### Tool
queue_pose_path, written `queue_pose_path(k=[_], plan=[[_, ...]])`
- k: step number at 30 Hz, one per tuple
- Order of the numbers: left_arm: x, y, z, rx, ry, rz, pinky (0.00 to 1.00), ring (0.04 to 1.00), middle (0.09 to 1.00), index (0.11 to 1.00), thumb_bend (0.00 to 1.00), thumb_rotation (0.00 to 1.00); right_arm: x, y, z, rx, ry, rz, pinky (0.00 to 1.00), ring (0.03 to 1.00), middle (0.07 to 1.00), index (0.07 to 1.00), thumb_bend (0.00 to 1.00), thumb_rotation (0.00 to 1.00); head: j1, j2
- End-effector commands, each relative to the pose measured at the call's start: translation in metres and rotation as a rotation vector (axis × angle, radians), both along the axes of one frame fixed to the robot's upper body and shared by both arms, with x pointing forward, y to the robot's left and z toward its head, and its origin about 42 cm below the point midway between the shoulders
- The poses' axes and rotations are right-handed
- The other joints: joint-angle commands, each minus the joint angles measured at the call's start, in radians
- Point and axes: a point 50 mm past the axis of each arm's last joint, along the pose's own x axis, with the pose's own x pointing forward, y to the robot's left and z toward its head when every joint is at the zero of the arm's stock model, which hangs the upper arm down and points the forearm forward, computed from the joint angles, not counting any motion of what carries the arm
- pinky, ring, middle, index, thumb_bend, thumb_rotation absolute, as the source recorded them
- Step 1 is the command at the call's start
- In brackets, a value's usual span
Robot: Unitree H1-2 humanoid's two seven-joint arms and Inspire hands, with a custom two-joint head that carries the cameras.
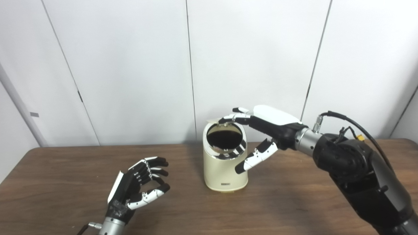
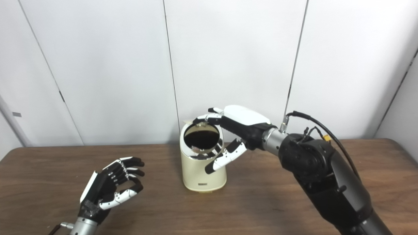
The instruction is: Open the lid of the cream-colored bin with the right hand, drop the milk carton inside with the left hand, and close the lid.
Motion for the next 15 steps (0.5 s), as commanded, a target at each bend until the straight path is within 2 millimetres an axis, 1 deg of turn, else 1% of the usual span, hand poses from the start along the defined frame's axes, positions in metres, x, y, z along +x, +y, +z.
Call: queue_pose_path(k=[1, 6, 12, 15], plan=[[-0.0124, -0.0099, -0.0187, -0.033, 0.032, 0.001, 0.48, 0.616, 0.713, 0.717, 0.68, 0.12, -0.0031, 0.0033, 0.0192, 0.005, -0.066, 0.027, 0.91, 1.0, 0.899, 0.879, 0.77, 0.46, 0.002, 0.005], [-0.0126, -0.0112, -0.0191, -0.058, 0.033, 0.002, 0.48, 0.612, 0.702, 0.711, 0.71, 0.12, -0.0025, 0.0049, 0.0168, 0.005, -0.062, 0.044, 0.9, 1.0, 0.892, 0.873, 0.75, 0.49, 0.003, 0.009], [-0.0127, -0.0114, -0.0183, -0.045, 0.03, 0.001, 0.48, 0.619, 0.71, 0.717, 0.69, 0.12, -0.0021, 0.0047, 0.0151, -0.007, -0.054, 0.043, 0.91, 1.0, 0.89, 0.873, 0.75, 0.49, 0.003, 0.015], [-0.0125, -0.0114, -0.018, -0.036, 0.029, 0.003, 0.49, 0.619, 0.709, 0.718, 0.69, 0.13, -0.0015, 0.0038, 0.0133, -0.016, -0.042, 0.034, 0.93, 1.0, 0.896, 0.879, 0.75, 0.5, 0.003, 0.015]])
